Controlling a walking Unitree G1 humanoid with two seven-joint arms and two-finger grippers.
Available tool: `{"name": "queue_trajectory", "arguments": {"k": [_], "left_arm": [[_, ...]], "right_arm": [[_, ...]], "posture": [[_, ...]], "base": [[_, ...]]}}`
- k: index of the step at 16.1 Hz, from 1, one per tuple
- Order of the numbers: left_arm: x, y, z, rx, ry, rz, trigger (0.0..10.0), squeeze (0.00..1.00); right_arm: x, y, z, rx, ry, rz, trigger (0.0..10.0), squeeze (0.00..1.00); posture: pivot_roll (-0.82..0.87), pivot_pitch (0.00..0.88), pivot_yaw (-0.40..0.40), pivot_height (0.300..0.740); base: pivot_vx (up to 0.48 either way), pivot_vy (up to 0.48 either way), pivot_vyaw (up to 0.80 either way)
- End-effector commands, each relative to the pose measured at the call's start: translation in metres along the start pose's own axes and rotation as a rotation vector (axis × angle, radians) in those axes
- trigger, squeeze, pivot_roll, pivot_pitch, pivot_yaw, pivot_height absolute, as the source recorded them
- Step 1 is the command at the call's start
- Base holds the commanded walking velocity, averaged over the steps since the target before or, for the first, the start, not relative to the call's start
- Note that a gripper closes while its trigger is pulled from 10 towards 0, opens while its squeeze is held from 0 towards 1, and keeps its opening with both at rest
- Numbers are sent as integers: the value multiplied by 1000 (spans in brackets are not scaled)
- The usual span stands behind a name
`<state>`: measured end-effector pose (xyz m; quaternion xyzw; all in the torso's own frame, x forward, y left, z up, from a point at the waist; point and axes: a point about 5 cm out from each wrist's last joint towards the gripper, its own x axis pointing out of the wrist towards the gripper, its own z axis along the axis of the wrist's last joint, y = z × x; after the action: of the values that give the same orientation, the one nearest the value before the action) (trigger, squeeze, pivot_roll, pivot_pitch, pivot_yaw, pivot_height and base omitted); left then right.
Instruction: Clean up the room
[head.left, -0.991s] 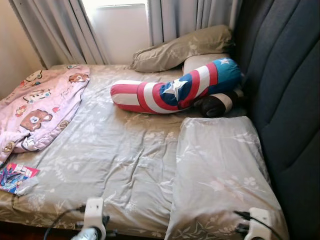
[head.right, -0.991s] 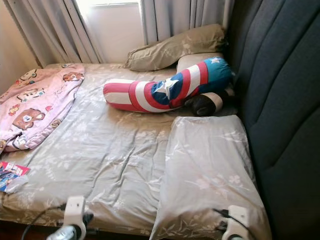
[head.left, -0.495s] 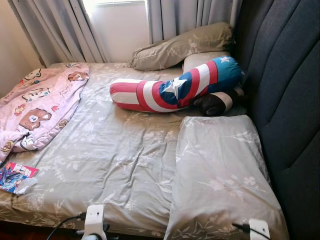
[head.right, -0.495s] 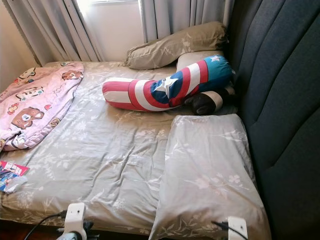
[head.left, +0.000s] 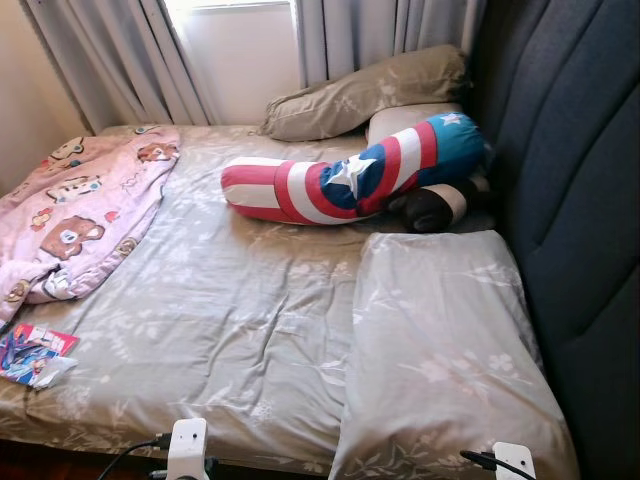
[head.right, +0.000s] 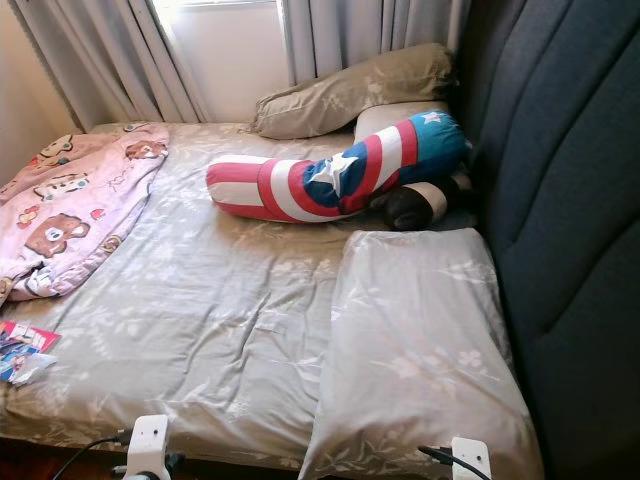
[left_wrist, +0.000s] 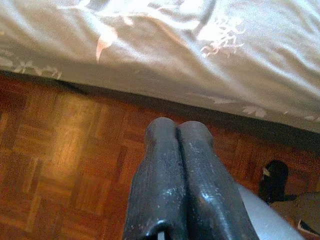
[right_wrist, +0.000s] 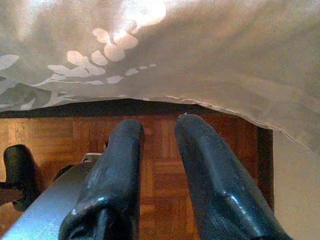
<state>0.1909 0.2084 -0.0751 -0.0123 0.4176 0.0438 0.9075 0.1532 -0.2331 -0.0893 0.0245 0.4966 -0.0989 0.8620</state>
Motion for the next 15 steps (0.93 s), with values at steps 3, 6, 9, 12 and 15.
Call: {"name": "queue_trajectory", "arguments": {"k": [3, 6, 9, 12, 15], "left_arm": [[-5, 12, -17, 5, 66, 25, 10000, 0], [-7, 21, -19, 14, 77, 37, 10000, 0], [-7, 24, -18, 29, 80, 35, 10000, 0], [-7, 22, -19, 45, 91, 29, 10000, 0], [-5, 14, -18, 53, 93, 20, 10000, 0]], "right_arm": [[-1, -4, -8, 3, 35, 3, 10000, 0], [-2, -3, -11, -24, 47, 21, 10000, 0], [-1, 8, -13, 20, 47, 33, 10000, 0], [0, 17, -13, 7, 54, 45, 10000, 0], [0, 21, -14, 19, 54, 50, 10000, 0]], "posture": [[-43, 0, 50, 740], [-41, 0, 58, 740], [-48, 0, 74, 740], [-51, 0, 83, 740], [-52, 0, 90, 740]], "base": [[0, 340, 0], [0, 320, 533], [0, 322, 267], [0, 394, 0], [0, 401, 0]]}}
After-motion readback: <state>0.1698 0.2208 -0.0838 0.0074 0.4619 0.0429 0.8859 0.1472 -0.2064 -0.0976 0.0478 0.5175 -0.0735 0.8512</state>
